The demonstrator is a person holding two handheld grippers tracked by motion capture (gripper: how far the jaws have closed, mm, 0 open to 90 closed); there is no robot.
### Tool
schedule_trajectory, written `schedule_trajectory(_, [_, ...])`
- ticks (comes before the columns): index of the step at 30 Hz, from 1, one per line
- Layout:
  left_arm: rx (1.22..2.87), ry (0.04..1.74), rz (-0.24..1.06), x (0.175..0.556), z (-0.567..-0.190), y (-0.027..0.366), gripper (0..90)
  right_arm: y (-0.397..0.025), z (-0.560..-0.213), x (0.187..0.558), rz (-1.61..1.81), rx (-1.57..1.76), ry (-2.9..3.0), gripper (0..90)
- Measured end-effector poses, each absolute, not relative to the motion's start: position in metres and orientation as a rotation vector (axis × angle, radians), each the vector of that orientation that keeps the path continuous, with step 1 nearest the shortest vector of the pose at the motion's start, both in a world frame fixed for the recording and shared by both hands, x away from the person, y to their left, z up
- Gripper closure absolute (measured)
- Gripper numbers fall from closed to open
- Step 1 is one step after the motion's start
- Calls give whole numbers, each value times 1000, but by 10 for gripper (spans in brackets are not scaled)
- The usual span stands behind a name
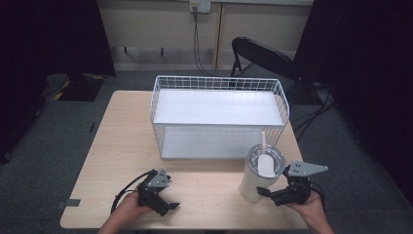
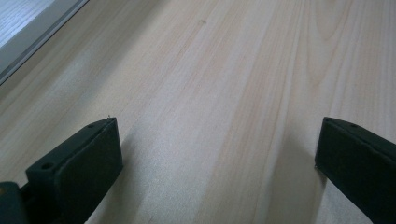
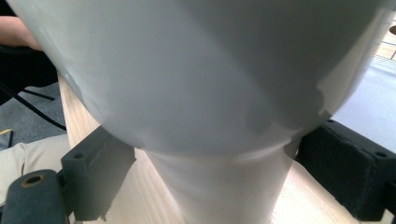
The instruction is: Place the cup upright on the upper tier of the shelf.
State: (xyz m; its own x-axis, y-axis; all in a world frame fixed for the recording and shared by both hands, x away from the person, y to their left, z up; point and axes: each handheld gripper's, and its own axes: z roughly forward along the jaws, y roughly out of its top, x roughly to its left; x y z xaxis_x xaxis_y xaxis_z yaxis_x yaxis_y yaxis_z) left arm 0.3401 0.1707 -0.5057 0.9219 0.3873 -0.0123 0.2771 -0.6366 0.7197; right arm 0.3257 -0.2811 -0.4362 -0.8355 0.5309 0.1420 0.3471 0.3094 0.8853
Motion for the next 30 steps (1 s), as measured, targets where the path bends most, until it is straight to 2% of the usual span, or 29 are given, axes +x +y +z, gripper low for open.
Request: schedule_trajectory(30, [2297,470,183,340,-506,171,0,-272,-450,336,1620,673,2339,80])
